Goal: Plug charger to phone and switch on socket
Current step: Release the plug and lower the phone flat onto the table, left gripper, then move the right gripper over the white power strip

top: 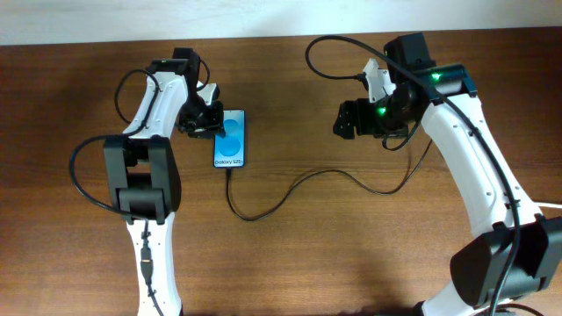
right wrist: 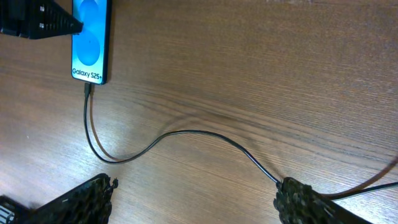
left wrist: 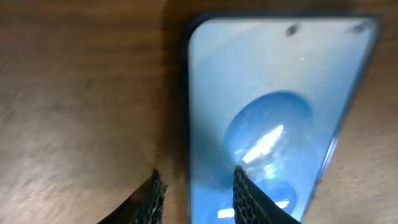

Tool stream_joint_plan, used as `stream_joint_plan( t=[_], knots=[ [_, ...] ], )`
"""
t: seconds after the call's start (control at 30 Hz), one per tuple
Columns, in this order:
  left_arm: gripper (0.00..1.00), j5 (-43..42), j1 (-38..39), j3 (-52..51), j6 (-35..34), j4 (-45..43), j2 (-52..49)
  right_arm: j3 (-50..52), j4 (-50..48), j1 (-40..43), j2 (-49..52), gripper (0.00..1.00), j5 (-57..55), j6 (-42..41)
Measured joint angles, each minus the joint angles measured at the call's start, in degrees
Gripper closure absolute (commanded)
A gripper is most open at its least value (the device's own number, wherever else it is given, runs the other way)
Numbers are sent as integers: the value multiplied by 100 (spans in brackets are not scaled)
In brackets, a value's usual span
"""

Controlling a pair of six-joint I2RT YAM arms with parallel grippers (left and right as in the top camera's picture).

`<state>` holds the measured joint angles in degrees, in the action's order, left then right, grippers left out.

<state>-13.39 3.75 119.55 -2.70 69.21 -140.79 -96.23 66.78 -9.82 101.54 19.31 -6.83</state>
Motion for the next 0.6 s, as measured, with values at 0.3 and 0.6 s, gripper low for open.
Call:
stream_joint_plan(
  t=[0.3, 0.6],
  knots=[
    [59, 487, -153, 3425, -39, 2345, -214, 2, -236, 4, 0, 13, -2, 0],
    [1, 195, -153, 4944, -39, 2745, 173, -232, -52, 562, -1172, 9, 22, 2]
  ],
)
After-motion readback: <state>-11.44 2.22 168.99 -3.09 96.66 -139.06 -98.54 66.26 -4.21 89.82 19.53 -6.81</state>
